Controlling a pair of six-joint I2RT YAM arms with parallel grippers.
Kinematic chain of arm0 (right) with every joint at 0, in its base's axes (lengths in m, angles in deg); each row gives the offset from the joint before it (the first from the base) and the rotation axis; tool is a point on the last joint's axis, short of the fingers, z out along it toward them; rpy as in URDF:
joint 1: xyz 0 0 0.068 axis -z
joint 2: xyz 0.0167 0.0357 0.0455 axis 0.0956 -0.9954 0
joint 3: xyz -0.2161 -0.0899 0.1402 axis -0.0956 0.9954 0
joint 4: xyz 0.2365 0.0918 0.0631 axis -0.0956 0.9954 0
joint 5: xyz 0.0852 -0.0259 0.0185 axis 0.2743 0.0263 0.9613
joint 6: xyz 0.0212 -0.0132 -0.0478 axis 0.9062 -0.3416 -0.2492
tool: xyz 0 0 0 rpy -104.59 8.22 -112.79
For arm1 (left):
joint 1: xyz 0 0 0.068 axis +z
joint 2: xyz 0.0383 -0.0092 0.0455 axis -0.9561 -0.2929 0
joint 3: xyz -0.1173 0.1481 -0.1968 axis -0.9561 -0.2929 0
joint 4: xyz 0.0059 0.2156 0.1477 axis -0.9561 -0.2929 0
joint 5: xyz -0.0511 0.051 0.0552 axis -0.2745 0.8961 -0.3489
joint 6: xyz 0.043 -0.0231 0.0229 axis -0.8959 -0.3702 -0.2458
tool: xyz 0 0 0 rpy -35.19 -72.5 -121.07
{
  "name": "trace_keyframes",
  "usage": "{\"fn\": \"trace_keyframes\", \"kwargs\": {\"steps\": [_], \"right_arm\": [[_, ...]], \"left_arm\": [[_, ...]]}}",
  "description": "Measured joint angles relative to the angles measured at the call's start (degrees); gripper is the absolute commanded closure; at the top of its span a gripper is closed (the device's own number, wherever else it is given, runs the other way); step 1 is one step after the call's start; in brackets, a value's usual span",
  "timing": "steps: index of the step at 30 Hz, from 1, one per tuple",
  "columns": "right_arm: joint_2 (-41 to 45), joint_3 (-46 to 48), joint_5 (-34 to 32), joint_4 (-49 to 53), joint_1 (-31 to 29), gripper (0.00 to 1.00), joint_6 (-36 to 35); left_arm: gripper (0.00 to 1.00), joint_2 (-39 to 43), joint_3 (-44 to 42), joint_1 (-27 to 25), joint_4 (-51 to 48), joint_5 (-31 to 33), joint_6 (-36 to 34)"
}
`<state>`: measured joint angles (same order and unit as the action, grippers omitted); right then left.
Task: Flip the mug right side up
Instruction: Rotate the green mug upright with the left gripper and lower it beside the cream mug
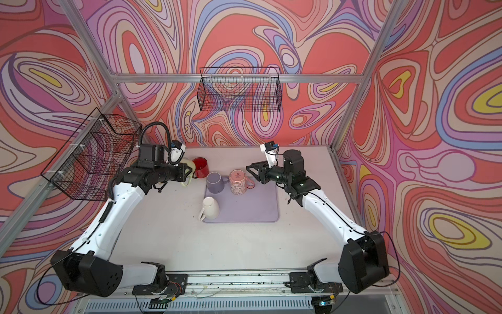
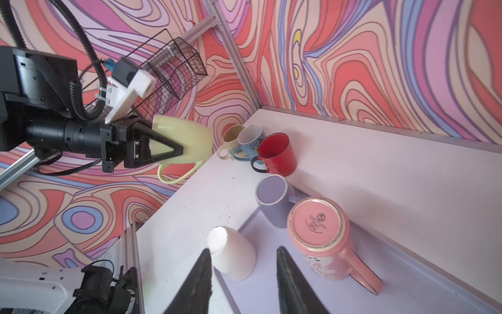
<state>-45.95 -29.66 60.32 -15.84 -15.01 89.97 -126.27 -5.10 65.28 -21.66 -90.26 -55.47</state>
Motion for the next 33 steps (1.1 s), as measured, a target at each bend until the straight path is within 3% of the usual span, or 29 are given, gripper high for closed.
{"fn": "trace_keyframes", "kwargs": {"steps": [9,20,33], "right_arm": [[-0.1,0.0,-8.8,3.1,1.6,0.61,-0.4],[-0.2,2.5,-10.9,3.2,1.7,0.62,-0.1],[-0.1,4.6,-10.9,2.2,1.7,0.62,1.4]], "left_arm": [[1.0,-8.1,-7.2,3.5,-5.9,6.4,-1.1],[1.0,-21.8,1.4,3.6,-5.9,12.5,-3.4],[1.0,-33.6,10.4,4.3,-6.0,12.5,-5.7]]}}
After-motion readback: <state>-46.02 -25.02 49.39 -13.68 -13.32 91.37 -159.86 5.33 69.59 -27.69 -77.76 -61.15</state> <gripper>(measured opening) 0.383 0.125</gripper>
